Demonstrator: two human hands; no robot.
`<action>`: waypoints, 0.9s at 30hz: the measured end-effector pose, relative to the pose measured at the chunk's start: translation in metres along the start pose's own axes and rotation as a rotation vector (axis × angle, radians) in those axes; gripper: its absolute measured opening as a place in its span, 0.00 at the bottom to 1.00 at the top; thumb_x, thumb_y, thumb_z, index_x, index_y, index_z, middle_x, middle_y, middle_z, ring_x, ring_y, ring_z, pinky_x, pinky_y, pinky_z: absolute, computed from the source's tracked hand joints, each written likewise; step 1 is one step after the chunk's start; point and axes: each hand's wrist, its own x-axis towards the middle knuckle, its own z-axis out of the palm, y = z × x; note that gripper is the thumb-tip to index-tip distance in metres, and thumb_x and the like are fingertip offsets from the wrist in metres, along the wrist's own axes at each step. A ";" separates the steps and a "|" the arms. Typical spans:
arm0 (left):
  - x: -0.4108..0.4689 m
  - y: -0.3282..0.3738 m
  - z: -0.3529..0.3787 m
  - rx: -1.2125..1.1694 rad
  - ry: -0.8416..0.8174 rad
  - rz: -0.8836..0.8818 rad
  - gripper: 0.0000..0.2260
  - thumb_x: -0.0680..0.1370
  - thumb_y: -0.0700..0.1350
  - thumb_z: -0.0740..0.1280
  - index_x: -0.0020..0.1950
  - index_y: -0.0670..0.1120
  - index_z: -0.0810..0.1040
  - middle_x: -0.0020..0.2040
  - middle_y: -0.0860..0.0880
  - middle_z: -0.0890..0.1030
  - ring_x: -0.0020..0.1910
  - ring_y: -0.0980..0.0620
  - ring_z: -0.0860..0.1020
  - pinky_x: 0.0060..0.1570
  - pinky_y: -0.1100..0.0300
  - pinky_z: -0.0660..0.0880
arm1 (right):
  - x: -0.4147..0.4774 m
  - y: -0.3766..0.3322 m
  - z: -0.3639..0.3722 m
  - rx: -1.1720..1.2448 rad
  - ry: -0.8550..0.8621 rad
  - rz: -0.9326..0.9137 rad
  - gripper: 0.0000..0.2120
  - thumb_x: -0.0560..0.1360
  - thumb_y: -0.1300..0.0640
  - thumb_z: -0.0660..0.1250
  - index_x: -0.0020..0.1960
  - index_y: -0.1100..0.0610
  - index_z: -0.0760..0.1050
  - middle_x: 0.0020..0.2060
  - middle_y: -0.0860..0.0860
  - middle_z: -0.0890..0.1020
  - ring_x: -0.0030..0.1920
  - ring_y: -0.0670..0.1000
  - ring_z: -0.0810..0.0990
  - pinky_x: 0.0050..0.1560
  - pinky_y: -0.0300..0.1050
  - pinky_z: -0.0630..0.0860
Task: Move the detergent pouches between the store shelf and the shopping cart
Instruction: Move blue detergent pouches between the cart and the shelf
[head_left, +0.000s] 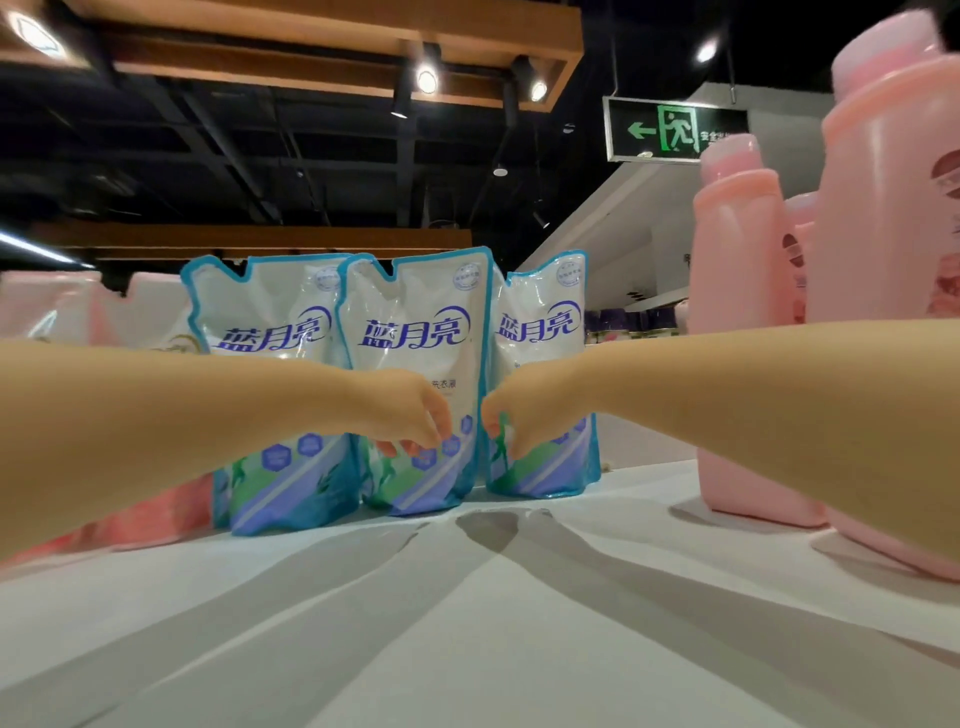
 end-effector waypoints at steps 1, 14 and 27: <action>-0.003 -0.006 0.000 0.024 0.014 -0.011 0.09 0.77 0.41 0.63 0.55 0.49 0.77 0.47 0.49 0.79 0.39 0.56 0.75 0.42 0.65 0.76 | 0.004 -0.006 -0.003 0.031 0.030 -0.007 0.20 0.77 0.53 0.63 0.67 0.56 0.69 0.39 0.50 0.73 0.45 0.51 0.70 0.31 0.36 0.64; 0.006 -0.022 0.000 0.179 0.071 0.055 0.14 0.76 0.42 0.65 0.60 0.50 0.67 0.43 0.54 0.70 0.44 0.55 0.70 0.36 0.66 0.65 | 0.039 -0.029 -0.008 0.231 0.058 0.032 0.32 0.74 0.47 0.67 0.72 0.52 0.56 0.58 0.51 0.70 0.52 0.51 0.70 0.50 0.43 0.68; 0.005 -0.039 -0.005 0.120 0.068 0.089 0.13 0.76 0.44 0.65 0.60 0.53 0.71 0.42 0.57 0.72 0.38 0.60 0.70 0.39 0.67 0.69 | 0.043 -0.027 0.002 0.351 0.087 0.092 0.30 0.73 0.49 0.69 0.69 0.49 0.58 0.61 0.53 0.67 0.54 0.54 0.72 0.51 0.46 0.71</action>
